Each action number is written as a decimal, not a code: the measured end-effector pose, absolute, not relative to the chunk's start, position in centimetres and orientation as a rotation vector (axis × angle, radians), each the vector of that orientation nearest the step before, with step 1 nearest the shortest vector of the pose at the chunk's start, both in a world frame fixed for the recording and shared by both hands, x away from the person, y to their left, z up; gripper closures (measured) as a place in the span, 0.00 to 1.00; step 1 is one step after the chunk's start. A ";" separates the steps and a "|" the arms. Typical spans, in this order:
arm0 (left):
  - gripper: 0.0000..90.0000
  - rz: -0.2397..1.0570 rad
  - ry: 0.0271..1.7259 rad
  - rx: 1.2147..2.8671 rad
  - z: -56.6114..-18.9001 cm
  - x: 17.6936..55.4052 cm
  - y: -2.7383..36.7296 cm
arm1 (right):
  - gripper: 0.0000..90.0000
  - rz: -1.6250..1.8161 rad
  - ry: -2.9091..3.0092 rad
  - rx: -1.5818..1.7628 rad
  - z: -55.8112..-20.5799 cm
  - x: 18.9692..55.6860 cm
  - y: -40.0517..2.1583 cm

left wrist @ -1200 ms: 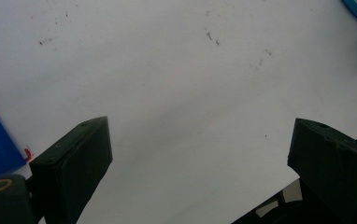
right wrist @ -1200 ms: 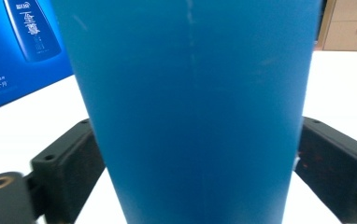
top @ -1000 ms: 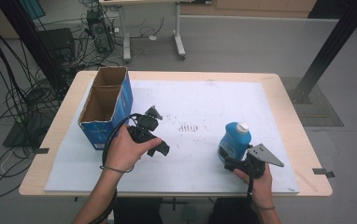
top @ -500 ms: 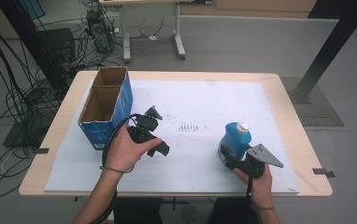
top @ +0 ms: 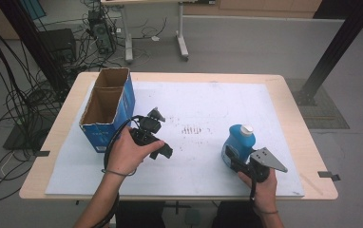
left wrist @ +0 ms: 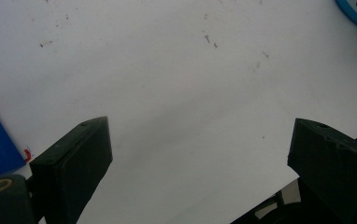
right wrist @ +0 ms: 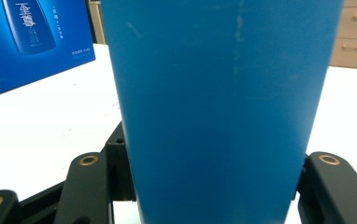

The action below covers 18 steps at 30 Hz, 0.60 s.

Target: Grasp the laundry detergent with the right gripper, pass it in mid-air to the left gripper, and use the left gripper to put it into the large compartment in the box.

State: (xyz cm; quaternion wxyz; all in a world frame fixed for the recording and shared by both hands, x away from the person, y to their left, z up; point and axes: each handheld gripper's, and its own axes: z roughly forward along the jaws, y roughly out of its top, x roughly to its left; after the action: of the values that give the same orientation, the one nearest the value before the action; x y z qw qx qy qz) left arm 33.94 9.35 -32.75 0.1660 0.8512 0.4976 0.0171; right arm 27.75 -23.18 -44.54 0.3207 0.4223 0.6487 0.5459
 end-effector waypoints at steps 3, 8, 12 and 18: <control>0.08 0.045 1.420 2.421 -32.8 33.9 9.3 | 0.47 1.434 1.704 1.108 -44.6 27.7 -23.2; 0.08 0.042 1.422 2.429 -32.9 34.1 9.2 | 0.47 1.434 1.696 1.103 -44.6 27.7 -23.2; 0.08 0.045 1.419 2.429 -32.9 34.2 9.1 | 0.48 1.432 1.700 1.102 -44.6 27.7 -23.2; 0.08 0.051 1.417 2.428 -32.5 34.5 9.0 | 0.48 1.436 1.708 1.100 -44.6 27.8 -23.2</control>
State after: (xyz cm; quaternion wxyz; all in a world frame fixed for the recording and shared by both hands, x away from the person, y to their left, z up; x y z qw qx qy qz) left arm 34.54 9.00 -32.53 0.1642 0.8517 0.4973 0.0177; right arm 27.77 -23.24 -44.56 0.3211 0.4187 0.6502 0.5466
